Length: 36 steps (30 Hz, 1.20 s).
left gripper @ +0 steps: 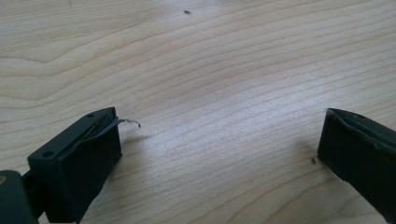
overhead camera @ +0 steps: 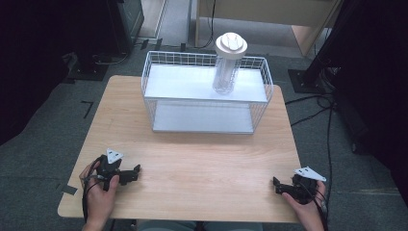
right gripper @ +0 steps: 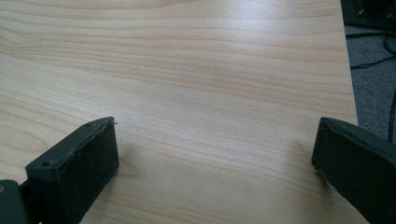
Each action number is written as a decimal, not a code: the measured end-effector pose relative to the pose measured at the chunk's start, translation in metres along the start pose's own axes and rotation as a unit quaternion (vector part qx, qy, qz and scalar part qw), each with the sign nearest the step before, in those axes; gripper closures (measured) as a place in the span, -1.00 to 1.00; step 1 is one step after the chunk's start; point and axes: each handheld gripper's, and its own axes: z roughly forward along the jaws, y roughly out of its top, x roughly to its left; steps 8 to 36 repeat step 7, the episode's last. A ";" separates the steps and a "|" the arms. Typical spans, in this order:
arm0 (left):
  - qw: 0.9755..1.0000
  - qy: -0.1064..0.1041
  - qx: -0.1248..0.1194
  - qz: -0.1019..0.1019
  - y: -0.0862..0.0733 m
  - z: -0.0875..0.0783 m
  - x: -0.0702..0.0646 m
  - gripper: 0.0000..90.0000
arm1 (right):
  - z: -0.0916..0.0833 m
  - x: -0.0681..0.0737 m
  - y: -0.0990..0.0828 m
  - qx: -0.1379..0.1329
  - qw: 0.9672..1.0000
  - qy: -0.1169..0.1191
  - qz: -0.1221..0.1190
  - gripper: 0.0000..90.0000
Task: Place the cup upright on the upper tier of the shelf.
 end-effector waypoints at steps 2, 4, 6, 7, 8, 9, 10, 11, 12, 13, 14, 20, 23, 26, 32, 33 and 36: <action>1.000 0.000 0.000 0.000 0.000 0.000 0.000 -1.00 | 0.000 0.000 0.000 0.000 1.000 0.000 0.001 -0.99; 1.000 0.000 0.000 0.000 0.000 0.000 0.000 -1.00 | 0.000 0.000 0.000 0.000 1.000 0.001 0.000 -1.00; 1.000 0.000 0.000 0.000 0.000 0.000 0.000 -1.00 | 0.000 0.000 0.000 0.001 1.000 0.003 -0.004 -1.00; 1.000 0.000 0.000 0.000 0.000 0.000 0.000 -1.00 | 0.000 0.000 0.000 0.000 1.000 0.003 -0.006 -1.00; 1.000 0.000 0.000 0.000 0.000 0.000 0.000 -1.00 | 0.000 0.000 0.000 0.000 1.000 0.003 -0.006 -1.00; 1.000 0.000 0.000 0.000 0.000 0.000 0.000 -1.00 | 0.000 0.000 0.000 0.000 1.000 0.003 -0.006 -1.00; 1.000 0.000 0.000 0.000 0.000 0.000 0.000 -1.00 | 0.000 0.000 0.000 0.000 1.000 0.003 -0.006 -1.00; 1.000 0.000 0.000 0.000 0.000 0.000 0.000 -1.00 | 0.000 0.000 0.000 0.000 1.000 0.003 -0.006 -1.00; 1.000 0.000 0.000 0.000 0.000 0.000 0.000 -1.00 | 0.000 0.000 0.000 0.000 1.000 0.003 -0.006 -1.00; 1.000 0.000 0.000 0.000 0.000 0.000 0.000 -1.00 | 0.000 0.000 0.000 0.000 1.000 0.003 -0.006 -1.00; 1.000 0.000 0.000 0.000 0.000 0.000 0.000 -1.00 | 0.000 0.000 0.000 0.000 1.000 0.003 -0.006 -1.00; 1.000 0.000 0.000 0.000 0.000 0.000 0.000 -1.00 | 0.000 0.000 0.000 0.000 1.000 0.003 -0.006 -1.00; 1.000 0.000 0.000 0.000 0.000 0.000 0.000 -1.00 | 0.000 0.000 0.000 0.000 1.000 0.003 -0.006 -1.00; 1.000 0.000 0.000 0.000 0.000 0.000 0.000 -1.00 | 0.000 0.000 0.000 0.000 1.000 0.003 -0.006 -1.00; 1.000 0.000 0.000 0.000 0.000 0.000 0.000 -1.00 | 0.000 0.000 0.000 0.000 1.000 0.003 -0.006 -1.00; 1.000 0.000 0.000 0.000 0.000 0.000 0.000 -1.00 | 0.000 0.000 0.000 0.000 1.000 0.003 -0.006 -1.00; 1.000 0.000 0.000 0.000 0.000 0.000 0.000 -1.00 | 0.000 0.000 0.000 0.000 1.000 0.003 -0.006 -1.00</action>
